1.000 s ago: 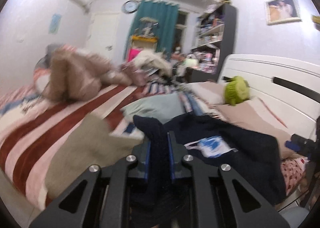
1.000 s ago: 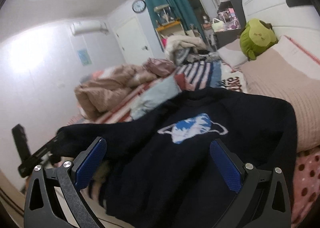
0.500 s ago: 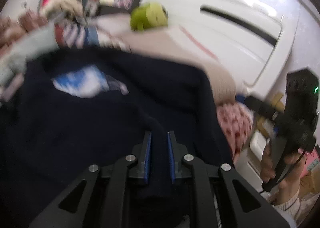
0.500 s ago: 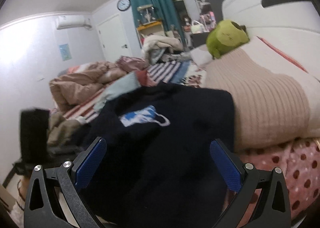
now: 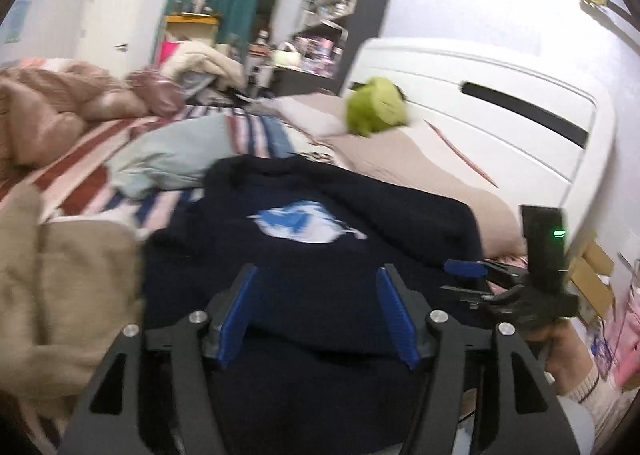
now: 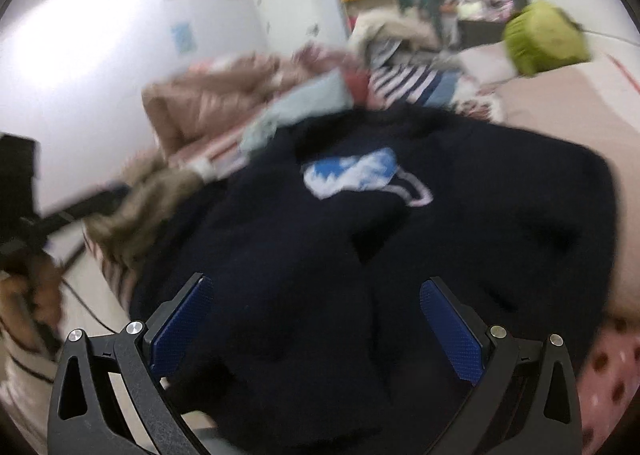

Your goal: Fold small clothes

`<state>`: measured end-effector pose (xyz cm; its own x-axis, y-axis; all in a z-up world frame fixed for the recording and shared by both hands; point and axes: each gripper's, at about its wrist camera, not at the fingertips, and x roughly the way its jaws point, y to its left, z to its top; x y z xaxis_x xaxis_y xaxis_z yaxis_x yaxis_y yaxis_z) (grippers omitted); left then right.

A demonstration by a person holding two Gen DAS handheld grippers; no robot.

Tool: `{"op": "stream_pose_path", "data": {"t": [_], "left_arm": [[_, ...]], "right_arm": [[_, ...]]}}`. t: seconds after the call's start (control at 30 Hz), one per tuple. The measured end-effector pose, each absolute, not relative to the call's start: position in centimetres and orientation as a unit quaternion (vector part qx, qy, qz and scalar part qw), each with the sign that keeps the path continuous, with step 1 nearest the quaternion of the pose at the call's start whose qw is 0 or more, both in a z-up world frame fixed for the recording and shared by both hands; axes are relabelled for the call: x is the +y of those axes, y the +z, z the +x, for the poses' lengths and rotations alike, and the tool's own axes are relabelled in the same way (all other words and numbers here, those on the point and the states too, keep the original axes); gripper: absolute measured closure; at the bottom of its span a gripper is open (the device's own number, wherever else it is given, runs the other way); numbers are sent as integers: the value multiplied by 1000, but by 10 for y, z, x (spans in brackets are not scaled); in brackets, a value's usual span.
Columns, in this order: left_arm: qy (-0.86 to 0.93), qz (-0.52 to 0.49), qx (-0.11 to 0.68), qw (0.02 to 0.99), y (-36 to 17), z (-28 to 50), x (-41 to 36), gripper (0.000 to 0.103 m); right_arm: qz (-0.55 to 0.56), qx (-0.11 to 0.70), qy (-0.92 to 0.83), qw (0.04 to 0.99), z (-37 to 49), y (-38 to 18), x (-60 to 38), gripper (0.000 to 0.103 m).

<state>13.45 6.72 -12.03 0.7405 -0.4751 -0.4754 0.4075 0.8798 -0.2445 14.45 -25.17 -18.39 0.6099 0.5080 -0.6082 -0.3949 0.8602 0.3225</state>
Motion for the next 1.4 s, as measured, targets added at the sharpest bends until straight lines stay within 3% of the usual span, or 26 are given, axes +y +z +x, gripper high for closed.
{"op": "stream_pose_path", "data": {"t": [0.03,0.1,0.17,0.23,0.27,0.3,0.4,0.67,0.8,0.83,0.9,0.97,1.1,1.4], "left_arm": [[-233,-68,271,931,-121,134,76,45],[-227,-80,271,932,-128,131,92,45],[-220,-85,271,933,-134,129,100,45],[-209,-86,273,935,-139,127,109,45],[-206,-87,274,935,-141,128,109,45],[-204,-90,276,935,-144,129,111,45],[-202,-101,278,934,-148,133,117,45],[-205,-104,269,935,-146,134,116,45],[-202,-99,271,936,-144,134,105,39],[-203,-93,270,936,-142,132,103,38],[-203,-83,265,939,-137,128,99,35],[-201,-82,263,940,-133,127,95,34],[-214,-82,260,938,-129,126,80,34],[-230,-59,261,936,-114,113,42,34]], "right_arm": [[72,377,253,888,155,-190,-245,4],[64,416,262,869,181,-203,-235,25],[51,458,265,847,199,-217,-225,28],[53,485,301,819,206,-226,-217,48],[58,486,321,811,206,-226,-214,70],[50,484,327,810,203,-224,-212,82],[19,474,314,823,195,-211,-215,95],[45,470,246,847,183,-196,-251,93],[60,469,248,845,170,-207,-259,65],[69,457,249,851,163,-202,-264,63],[98,413,234,875,142,-181,-290,44],[100,392,204,892,126,-170,-313,36],[54,387,120,913,92,-168,-346,32],[33,399,178,899,59,-205,-327,32]]}}
